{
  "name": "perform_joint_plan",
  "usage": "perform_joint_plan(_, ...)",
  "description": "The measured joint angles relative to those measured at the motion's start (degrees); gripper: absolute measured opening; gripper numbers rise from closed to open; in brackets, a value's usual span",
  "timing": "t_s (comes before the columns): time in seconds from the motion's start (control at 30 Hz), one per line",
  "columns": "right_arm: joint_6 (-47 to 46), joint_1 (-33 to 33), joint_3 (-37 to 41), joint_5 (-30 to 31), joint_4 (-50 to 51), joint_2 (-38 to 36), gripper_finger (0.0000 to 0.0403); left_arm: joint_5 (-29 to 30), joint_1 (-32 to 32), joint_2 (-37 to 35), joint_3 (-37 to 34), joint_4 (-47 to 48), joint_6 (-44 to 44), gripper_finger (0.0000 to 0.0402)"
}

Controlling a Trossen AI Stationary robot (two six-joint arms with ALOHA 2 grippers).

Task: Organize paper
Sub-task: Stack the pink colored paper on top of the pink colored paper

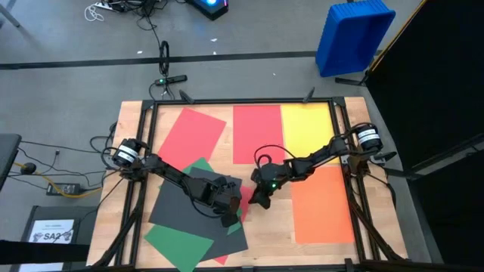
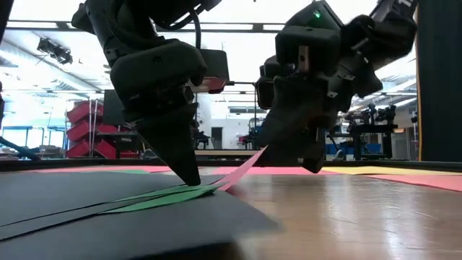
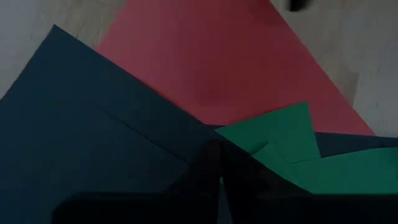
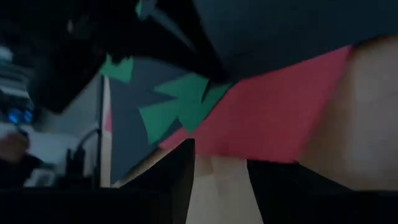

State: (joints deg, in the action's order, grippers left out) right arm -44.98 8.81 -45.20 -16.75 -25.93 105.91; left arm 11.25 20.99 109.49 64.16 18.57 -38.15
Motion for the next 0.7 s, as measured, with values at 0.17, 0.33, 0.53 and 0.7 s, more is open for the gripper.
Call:
perform_joint_plan(0.17, -3.57, -1.80, 3.26, 0.00, -5.76, -0.09, 0.0128, 0.00, 0.00, 0.02, -0.02, -0.04, 0.00, 0.0000)
perform_joint_plan(0.33, -3.34, -2.20, 3.36, 0.02, -5.83, -0.11, 0.0129, 0.00, 0.00, 0.02, -0.07, -0.74, 0.22, 0.0000)
perform_joint_plan(0.53, -2.47, -2.20, 3.35, 0.66, -5.78, -0.11, 0.0121, 0.00, 0.00, 0.02, -0.09, -0.87, 0.26, 0.0000)
perform_joint_plan(0.7, -2.27, -1.71, 3.34, 0.66, -5.78, -0.11, 0.0112, 0.00, 0.00, 0.04, -0.09, -1.43, 0.33, 0.0000)
